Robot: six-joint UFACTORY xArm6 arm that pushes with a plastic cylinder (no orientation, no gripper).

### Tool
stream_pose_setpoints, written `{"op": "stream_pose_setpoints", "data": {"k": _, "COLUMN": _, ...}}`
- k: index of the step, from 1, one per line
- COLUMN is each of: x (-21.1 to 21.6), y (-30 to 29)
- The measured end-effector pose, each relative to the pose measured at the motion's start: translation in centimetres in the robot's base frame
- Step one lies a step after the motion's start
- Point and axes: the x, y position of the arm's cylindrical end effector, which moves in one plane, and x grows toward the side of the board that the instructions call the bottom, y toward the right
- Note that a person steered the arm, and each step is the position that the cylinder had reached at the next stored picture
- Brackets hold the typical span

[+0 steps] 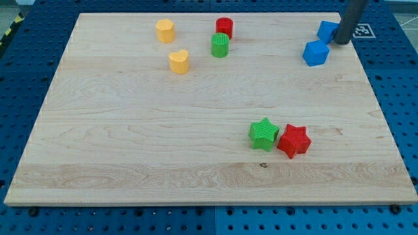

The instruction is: Move your arm towards the blue cube

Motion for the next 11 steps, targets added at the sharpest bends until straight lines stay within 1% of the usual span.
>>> {"op": "stream_pose_setpoints", "data": {"k": 2, "x": -0.8, "y": -1.3}}
{"op": "stream_pose_setpoints", "data": {"k": 3, "x": 3.4, "y": 3.0}}
{"op": "stream_pose_setpoints", "data": {"k": 4, "x": 8.1, "y": 5.0}}
{"op": "stream_pose_setpoints", "data": {"k": 5, "x": 13.0, "y": 4.1}}
{"op": "stream_pose_setpoints", "data": {"k": 6, "x": 16.2, "y": 0.7}}
{"op": "stream_pose_setpoints", "data": {"k": 7, "x": 17.0, "y": -3.8}}
{"op": "stream_pose_setpoints", "data": {"k": 8, "x": 15.8, "y": -8.5}}
{"op": "stream_pose_setpoints", "data": {"k": 10, "x": 11.5, "y": -9.2}}
{"op": "stream_pose_setpoints", "data": {"k": 11, "x": 8.7, "y": -9.3}}
